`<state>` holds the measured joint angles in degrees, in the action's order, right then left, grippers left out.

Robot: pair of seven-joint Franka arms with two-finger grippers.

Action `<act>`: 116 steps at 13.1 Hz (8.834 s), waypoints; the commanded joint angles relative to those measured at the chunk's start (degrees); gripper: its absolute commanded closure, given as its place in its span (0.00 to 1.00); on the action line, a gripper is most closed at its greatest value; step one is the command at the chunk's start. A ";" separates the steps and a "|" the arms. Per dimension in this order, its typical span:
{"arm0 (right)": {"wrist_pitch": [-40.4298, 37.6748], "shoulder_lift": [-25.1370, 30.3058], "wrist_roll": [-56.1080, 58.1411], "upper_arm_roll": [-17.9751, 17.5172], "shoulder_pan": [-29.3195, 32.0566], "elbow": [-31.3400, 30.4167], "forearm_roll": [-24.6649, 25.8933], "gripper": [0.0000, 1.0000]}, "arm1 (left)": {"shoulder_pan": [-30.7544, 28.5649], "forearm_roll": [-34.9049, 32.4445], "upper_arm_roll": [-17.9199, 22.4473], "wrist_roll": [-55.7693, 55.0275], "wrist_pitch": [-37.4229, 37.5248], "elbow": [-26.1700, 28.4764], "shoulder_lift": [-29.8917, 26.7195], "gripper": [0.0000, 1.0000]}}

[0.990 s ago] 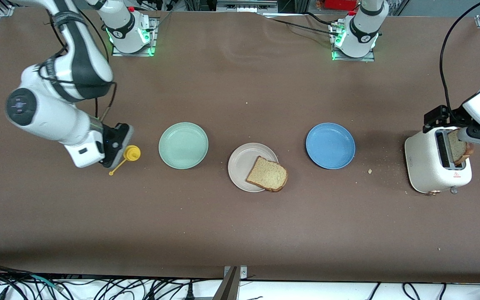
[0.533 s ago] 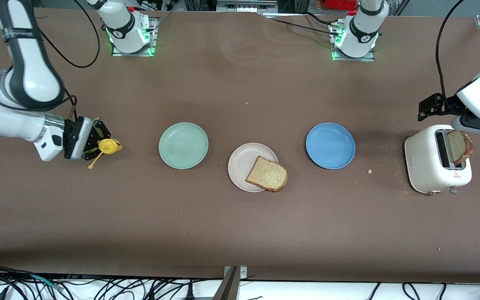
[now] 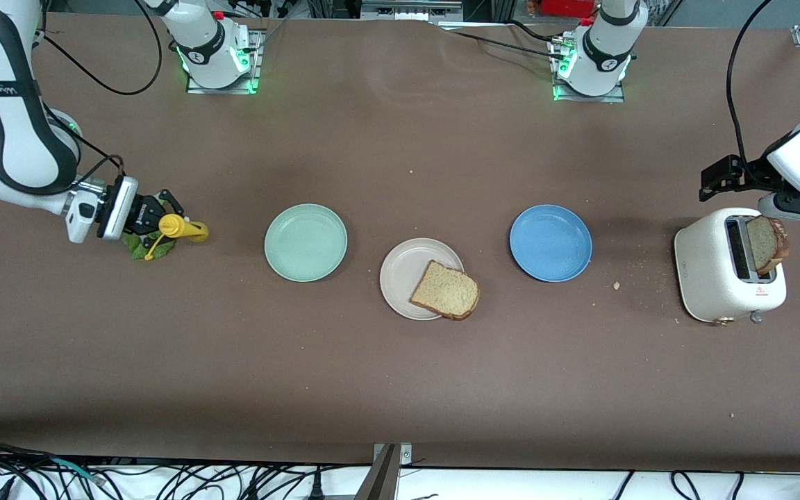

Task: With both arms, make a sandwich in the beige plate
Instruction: 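Return the bottle beside the lettuce with the right gripper while the left gripper withdraws, then release the bottle and grasp the green lettuce leaf with the right gripper, then lift the lettuce and carry it onto the toast with the right gripper, then lower the lettuce onto the toast and open the right gripper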

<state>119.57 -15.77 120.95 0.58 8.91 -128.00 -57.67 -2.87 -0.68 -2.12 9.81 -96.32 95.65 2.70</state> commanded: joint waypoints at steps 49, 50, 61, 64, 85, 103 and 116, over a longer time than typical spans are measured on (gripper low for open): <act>30.55 -7.08 -55.03 4.87 1.29 -4.01 46.07 1.00 | -2.93 4.72 -0.52 -0.50 1.92 -7.23 0.99 0.00; 30.37 -6.73 -54.94 4.87 1.29 -4.01 46.15 1.00 | -2.93 4.72 -0.52 -0.50 1.92 -7.23 0.99 0.00; 1.32 2.05 -58.79 4.61 1.46 7.57 47.73 1.00 | -3.01 4.72 -0.43 -0.41 1.92 -7.05 1.08 0.00; -10.29 4.16 -66.17 1.80 1.46 13.37 47.91 1.00 | -3.10 4.72 -0.34 -0.41 1.92 -7.05 1.08 0.00; 32.60 -19.00 -170.20 -29.23 -19.16 34.90 39.72 1.00 | -3.54 4.64 -0.34 -0.32 1.92 -7.23 0.99 0.00; 61.31 -48.64 -190.91 -15.87 -43.44 59.87 43.96 1.00 | -3.63 4.64 -0.26 -0.23 1.84 -7.23 1.08 0.00; 42.37 -40.50 -195.29 -14.99 -41.61 59.80 42.73 0.00 | -3.63 4.64 -0.26 -0.32 1.75 -7.14 1.17 0.00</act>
<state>169.33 -60.73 -72.02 -14.85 -33.60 -67.74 -14.68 -6.23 4.50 -2.25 9.28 -95.44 89.51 3.54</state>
